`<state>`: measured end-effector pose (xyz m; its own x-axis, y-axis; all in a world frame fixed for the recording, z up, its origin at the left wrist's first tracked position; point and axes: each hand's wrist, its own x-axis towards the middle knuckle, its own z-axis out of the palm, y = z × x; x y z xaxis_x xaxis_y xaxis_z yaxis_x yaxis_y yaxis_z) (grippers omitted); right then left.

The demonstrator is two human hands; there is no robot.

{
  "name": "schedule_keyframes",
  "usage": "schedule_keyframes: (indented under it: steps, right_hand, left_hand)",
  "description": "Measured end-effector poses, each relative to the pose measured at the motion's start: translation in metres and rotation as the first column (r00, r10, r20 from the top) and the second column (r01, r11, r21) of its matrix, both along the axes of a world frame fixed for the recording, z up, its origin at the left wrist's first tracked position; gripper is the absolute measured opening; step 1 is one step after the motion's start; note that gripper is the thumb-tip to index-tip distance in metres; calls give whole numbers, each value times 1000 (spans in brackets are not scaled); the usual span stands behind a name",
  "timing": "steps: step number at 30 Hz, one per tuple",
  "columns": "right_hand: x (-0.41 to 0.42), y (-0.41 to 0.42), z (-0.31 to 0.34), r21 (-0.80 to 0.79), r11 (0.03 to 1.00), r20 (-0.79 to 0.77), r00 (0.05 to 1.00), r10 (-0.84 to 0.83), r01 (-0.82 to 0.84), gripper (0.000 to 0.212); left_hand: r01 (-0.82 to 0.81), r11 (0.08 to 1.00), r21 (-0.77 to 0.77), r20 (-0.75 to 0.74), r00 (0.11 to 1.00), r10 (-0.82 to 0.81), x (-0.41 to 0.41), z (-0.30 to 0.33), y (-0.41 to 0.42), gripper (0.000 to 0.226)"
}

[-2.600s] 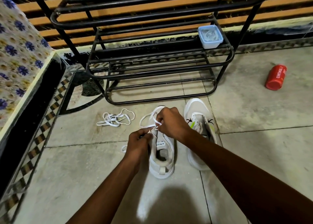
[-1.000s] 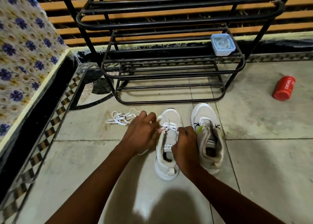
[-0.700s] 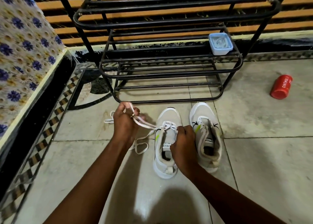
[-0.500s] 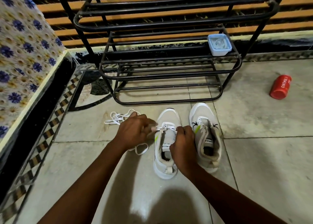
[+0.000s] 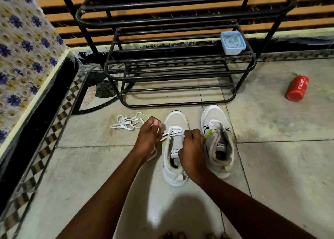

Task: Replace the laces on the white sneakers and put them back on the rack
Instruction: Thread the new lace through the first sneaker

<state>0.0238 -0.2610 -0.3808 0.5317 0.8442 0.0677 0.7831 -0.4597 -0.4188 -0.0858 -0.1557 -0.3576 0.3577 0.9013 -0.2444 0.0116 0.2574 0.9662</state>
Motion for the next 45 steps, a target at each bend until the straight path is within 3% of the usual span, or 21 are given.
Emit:
schedule_keyframes:
  steps: [4, 8, 12, 15, 17, 20, 22, 26, 30, 33, 38, 42, 45]
  right_hand:
    - [1, 4, 0, -26, 1000, -55, 998, -7, 6, 38]
    - [1, 5, -4, -50, 999, -56, 998, -8, 5, 40]
    - [2, 6, -6, -40, 999, -45, 999, -11, 9, 42]
    - [3, 6, -7, -31, 1000, -43, 999, -4, 2, 41]
    - [3, 7, -7, -27, 1000, -49, 999, 5, -7, 41]
    - [6, 7, -7, 27, 1000, -63, 998, 3, -1, 41]
    - [10, 7, -7, 97, 995, -101, 995, 15, -5, 43]
    - [23, 14, 9, 388, 921, -293, 945, 146, -22, 54]
    - [26, 28, 49, 432, 899, -629, 689, 360, -76, 81]
    - [28, 40, 68, 520, 853, -730, 491, 476, -54, 67]
    - [43, 51, 86, 598, 800, -684, 552, 477, 49, 12]
    - [53, 56, 87, 614, 776, -682, 591, 430, 145, 12]
    - [58, 60, 85, 576, 790, -750, 521, 408, 211, 5]
  left_hand:
    - [206, 949, 238, -342, 933, -116, 4, -2, 6, 25]
    - [328, 898, 294, -668, 742, -53, 3, -9, 3, 20]
    - [411, 889, 200, -745, 653, -134, -8, -18, 1, 18]
    - [461, 879, 121, -837, 523, -159, -13, -18, 5, 17]
    - [482, 862, 157, -855, 504, -126, -13, -14, 5, 12]
    - [414, 838, 356, -814, 577, 61, -12, -3, 1, 13]
    - [314, 858, 407, -750, 651, 118, -9, 9, -3, 16]
    - [245, 888, 390, -525, 851, -4, -4, 40, -4, 13]
    - [180, 878, 444, -282, 958, -54, 1, 77, -10, 8]
    - [128, 871, 474, -151, 987, -63, 0, 97, -12, 4]
    - [121, 852, 510, -220, 976, -7, -18, 80, 9, 12]
    - [136, 906, 402, -377, 926, 28, -47, 29, 29, 12]
    - [122, 929, 348, -515, 853, 81, -70, -8, 40, 20]
